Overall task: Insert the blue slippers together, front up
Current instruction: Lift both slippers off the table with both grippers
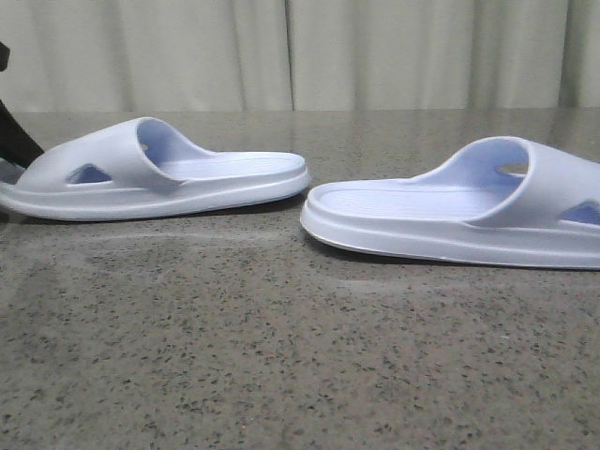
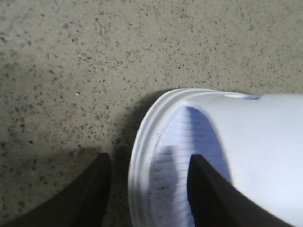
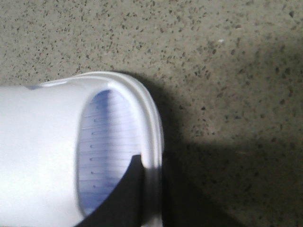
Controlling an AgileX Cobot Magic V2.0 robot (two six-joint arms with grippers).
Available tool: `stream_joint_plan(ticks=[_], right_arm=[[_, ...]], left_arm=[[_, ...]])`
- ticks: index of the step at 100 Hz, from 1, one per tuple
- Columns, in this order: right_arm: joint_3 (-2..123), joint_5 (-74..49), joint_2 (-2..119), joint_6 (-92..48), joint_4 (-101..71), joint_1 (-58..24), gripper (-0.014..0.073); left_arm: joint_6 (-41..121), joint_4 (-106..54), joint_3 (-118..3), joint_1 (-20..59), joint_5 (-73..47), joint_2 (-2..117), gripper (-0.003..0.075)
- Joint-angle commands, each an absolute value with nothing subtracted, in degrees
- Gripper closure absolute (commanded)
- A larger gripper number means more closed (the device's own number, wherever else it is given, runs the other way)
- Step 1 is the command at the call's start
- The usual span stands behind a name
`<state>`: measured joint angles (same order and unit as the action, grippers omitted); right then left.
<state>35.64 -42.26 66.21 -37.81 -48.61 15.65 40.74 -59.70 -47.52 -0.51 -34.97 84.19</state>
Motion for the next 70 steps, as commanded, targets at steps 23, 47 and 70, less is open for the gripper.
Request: stream_joint_plan(ticks=[23,47,70], right_arm=[[37.3,-41.5,65.7,-39.3,-49.7,15.9,0.0701],[38.8,-42.0,65.6,-39.3,-50.5,15.9,0.0701],[43.4,-43.7,63.2,-39.3,-52.0,15.9,0.0701]], left_arm=[[46.7,-68.8,-49.3,-0.6,-35.8,84.4,0.0566],[46.7,-69.1,-49.3,-0.6,-36.0,84.1,0.0705],[46.7,-68.8,-49.3,-0.6,-36.0,78.6,0.0705]])
